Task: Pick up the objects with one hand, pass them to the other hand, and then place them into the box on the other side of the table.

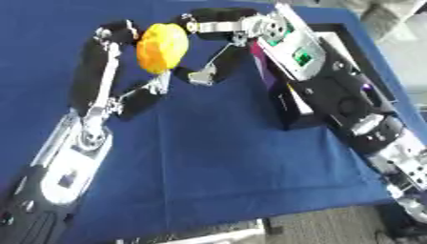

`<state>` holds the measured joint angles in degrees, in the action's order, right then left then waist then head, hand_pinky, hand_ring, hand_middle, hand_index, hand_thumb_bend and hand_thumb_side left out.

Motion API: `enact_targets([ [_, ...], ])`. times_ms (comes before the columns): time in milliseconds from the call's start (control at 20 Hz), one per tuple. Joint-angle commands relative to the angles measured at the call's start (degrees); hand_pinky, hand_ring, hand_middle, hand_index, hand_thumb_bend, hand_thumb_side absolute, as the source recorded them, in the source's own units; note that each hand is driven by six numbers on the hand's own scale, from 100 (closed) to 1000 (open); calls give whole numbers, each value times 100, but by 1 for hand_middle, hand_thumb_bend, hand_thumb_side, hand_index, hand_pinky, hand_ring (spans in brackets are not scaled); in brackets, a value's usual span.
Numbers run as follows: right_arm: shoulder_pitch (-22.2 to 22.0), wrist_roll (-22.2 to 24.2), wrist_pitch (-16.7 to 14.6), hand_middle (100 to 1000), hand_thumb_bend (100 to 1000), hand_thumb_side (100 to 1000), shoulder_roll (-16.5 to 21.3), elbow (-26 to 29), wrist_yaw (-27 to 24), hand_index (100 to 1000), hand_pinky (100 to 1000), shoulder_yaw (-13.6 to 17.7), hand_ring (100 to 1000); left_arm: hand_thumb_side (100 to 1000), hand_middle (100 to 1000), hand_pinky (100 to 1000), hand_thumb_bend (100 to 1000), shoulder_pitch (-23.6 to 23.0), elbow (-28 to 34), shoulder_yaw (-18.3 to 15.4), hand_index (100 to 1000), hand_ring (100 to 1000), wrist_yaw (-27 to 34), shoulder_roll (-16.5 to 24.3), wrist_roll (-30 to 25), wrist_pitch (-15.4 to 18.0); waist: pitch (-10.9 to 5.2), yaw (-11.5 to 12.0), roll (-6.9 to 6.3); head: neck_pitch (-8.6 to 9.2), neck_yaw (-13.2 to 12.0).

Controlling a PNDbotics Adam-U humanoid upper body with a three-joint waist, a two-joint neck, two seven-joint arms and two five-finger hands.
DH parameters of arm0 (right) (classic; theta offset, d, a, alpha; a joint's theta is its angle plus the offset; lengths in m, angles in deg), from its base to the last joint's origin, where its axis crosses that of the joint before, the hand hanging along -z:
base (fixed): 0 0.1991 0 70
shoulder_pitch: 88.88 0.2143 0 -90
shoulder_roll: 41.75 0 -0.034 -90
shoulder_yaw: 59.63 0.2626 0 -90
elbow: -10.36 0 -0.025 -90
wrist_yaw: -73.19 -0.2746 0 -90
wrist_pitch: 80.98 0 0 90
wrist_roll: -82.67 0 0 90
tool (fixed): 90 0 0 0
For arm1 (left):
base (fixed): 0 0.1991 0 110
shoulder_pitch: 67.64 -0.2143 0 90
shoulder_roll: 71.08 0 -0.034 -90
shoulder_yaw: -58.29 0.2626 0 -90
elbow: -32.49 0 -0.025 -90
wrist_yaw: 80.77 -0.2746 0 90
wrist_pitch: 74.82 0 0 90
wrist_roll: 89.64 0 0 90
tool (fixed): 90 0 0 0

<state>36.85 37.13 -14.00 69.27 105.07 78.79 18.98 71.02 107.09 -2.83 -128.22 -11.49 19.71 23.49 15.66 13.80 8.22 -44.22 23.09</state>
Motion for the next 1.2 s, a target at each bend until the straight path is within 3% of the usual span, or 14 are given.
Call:
enact_targets([
  [50,47,42,-13,696,100,431,95,53,-155,941,846,53,1000,122,581,735,100,111,113,26,577,562,-3,-87,-30,-10,0,-32,28,10,0],
  [100,43,40,2,810,100,403,105,77,-161,1000,871,60,1000,122,581,735,100,105,83,19,577,561,-10,-85,-33,-20,2,-37,25,10,-5],
  [200,32,44,-10,854,100,386,116,108,-100,1000,893,84,1000,124,580,735,100,89,11,0,576,559,-14,-88,-34,-50,2,-46,19,10,-3],
  [450,11,-10,-75,890,100,365,121,126,13,1000,912,118,1000,114,579,734,100,61,-182,-29,575,567,-58,-96,-85,-109,4,-58,5,10,-14],
  [550,2,-67,-77,908,100,318,121,120,81,1000,922,136,1000,112,579,733,100,49,-233,-49,574,566,-83,-97,-84,-126,4,-59,7,10,-13],
  [700,-18,-114,-137,935,100,109,116,118,185,1000,943,148,1000,112,578,733,100,34,-300,-71,574,566,-121,-91,-58,-150,3,-55,12,10,-25],
  [900,-29,-136,-233,939,100,162,102,97,264,1000,946,180,1000,110,578,732,100,16,-368,-87,574,565,-152,-89,-30,-159,4,-49,16,10,-21],
  [1200,-40,-141,-317,940,100,153,103,116,264,1000,947,162,1000,108,578,732,100,9,-390,-103,574,565,-173,-93,16,-160,-5,-49,16,10,-6],
])
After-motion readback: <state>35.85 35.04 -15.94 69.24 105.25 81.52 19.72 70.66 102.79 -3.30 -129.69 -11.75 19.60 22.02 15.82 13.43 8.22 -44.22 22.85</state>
